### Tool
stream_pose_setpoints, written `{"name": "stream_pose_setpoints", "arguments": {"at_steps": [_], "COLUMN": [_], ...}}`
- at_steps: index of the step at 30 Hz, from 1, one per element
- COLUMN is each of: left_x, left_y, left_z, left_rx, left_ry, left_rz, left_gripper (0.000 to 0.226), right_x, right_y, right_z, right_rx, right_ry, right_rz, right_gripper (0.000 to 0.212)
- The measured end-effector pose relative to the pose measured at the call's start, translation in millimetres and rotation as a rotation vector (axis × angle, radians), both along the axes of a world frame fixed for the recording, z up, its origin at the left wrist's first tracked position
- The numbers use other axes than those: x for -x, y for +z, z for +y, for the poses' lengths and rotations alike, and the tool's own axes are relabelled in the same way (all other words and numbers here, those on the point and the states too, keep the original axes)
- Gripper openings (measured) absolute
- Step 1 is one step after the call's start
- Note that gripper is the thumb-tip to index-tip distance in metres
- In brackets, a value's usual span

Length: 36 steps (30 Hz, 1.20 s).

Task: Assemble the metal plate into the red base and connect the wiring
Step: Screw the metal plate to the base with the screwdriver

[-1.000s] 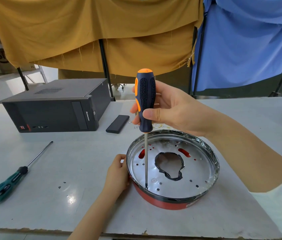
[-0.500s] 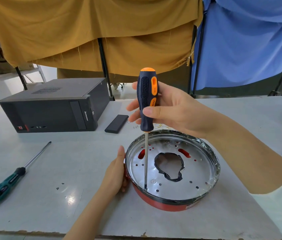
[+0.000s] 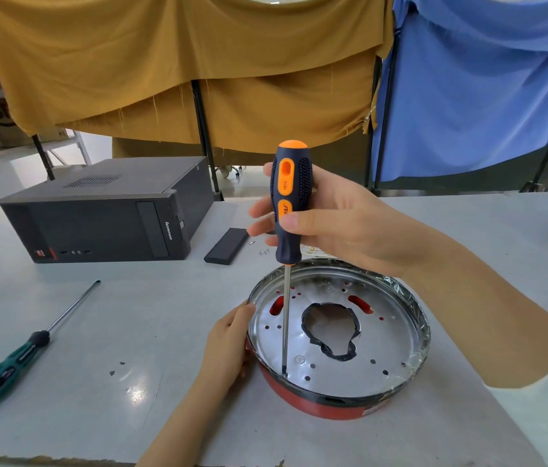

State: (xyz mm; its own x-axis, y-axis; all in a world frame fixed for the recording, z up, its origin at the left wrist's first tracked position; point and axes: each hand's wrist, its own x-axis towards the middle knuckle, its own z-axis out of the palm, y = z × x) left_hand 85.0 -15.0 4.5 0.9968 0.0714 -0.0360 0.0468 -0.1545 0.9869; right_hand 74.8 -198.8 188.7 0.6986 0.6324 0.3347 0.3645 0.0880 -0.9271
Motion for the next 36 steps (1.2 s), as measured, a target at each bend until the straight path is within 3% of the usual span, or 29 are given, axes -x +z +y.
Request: {"name": "stream_pose_setpoints", "arguments": {"at_steps": [4,8,12,21,25,31,36], "left_x": [-0.8,0.2,-1.2,-35.0,-46.1,-54.7,-53.9], "left_y": [-2.2,0.1,3.1,9.7,6.8,7.1,5.3], "left_z": [-0.3,-0.7,-3.0,-21.5,-21.8,-25.2,-26.2], "left_rx": [0.005,0.004,0.105,0.086,0.119,0.116,0.131], "left_ry": [0.011,0.009,-0.004,-0.017,-0.051,-0.053,-0.025], "left_rz": [-0.014,-0.012,0.037,0.044,0.072,0.061,0.019], "left_gripper": [0.038,0.034,0.034,0.035,0.034,0.033,0.032], "right_x": [1.4,0.5,2.9,-15.7,-27.9,-43.6,-49.8], "right_y": [-1.1,-0.5,0.5,6.3,2.2,-3.5,-8.4], "right_z": [-0.7,5.7,9.0,-6.1,-14.1,-6.3,1.7], "right_rx": [0.015,0.037,0.104,0.099,0.0,-0.134,-0.121], "right_ry": [-0.046,-0.152,-0.158,-0.245,-0.149,0.032,-0.209], "right_rz": [-0.076,-0.115,-0.156,-0.137,-0.04,0.045,-0.109], "right_gripper": [0.037,0.046,0.041,0.038,0.042,0.03,0.035]}}
